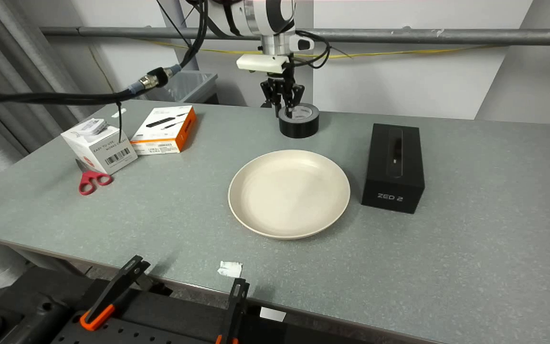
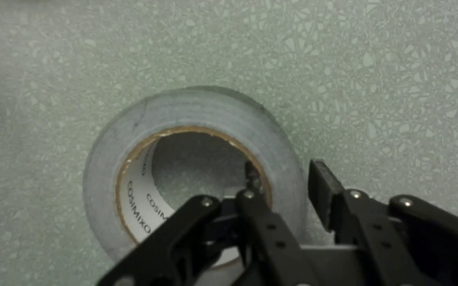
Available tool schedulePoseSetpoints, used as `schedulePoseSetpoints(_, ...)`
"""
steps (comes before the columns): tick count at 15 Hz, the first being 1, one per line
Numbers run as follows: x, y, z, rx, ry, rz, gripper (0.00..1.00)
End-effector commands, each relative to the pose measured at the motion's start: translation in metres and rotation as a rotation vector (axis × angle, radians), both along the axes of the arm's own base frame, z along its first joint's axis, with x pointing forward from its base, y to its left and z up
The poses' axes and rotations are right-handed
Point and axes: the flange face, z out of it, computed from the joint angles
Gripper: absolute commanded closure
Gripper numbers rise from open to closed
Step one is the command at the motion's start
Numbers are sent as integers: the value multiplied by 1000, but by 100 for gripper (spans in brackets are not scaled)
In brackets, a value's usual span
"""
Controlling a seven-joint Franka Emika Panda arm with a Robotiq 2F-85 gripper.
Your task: Pick the tape and put it on the plate
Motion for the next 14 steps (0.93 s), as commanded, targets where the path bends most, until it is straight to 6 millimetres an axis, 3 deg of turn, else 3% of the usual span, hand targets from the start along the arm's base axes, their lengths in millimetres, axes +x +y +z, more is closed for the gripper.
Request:
schedulePoseSetpoints(1, 12, -8, 27, 0, -9, -22, 93)
schedulePoseSetpoints(2, 11, -10, 41, 0, -22, -17, 98)
schedulePoseSetpoints(5, -4, -18, 92, 4, -72, 33, 94)
schedulePoseSetpoints(9, -27, -31, 140, 16, -142, 150, 94)
schedulePoseSetpoints(11, -43, -39, 154, 23, -159, 200, 94)
schedulePoseSetpoints(14, -75, -49, 155, 47, -136, 251, 94)
